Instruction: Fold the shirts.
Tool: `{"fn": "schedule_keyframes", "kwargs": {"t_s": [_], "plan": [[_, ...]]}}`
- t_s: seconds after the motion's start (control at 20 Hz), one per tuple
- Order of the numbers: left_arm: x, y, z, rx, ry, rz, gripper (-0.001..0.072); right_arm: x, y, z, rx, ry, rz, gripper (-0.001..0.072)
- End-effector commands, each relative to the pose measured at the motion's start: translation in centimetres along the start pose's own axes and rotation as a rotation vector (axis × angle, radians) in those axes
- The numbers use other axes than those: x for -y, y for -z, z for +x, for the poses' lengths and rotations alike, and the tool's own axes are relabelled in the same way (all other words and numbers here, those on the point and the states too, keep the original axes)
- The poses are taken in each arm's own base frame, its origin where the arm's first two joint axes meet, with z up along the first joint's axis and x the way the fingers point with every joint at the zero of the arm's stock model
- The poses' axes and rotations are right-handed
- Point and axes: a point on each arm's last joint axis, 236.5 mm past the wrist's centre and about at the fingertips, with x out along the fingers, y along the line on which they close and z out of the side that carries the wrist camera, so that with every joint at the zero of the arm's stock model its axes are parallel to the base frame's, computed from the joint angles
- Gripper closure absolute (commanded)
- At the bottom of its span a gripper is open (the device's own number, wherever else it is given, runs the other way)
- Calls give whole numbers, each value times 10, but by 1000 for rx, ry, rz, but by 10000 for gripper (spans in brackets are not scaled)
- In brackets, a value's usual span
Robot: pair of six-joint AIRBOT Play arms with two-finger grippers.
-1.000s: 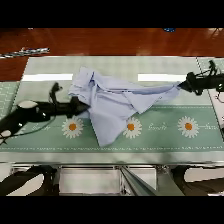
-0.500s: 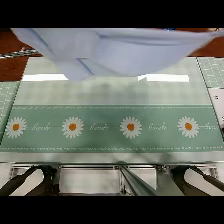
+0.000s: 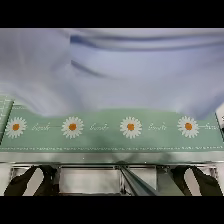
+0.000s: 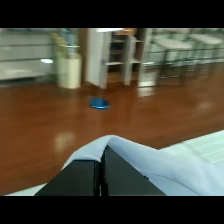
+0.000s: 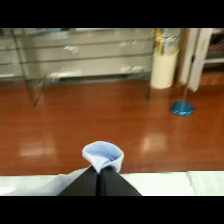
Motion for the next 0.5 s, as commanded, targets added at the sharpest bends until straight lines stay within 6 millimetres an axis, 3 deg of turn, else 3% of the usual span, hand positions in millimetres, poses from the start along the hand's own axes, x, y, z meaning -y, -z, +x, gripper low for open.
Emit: {"fn": "schedule_keyframes", "kwargs": {"t_s": [0.0,0.1,0.2,0.3,0.45], "plan": [[-27,6,-56,-26,-289,88,689,9,5,-60,38,150,-21,692],[-57,27,-73,-122,-403,100,689,21,19,-66,-12,205,-6,692],[-94,52,-70,-200,-530,39,689,22,42,-48,-98,169,29,692],[-108,96,-43,-331,-517,-2,689,19,80,-17,-236,100,75,692],[-123,184,14,-554,-457,-113,689,13,146,41,-446,-37,153,692]]}}
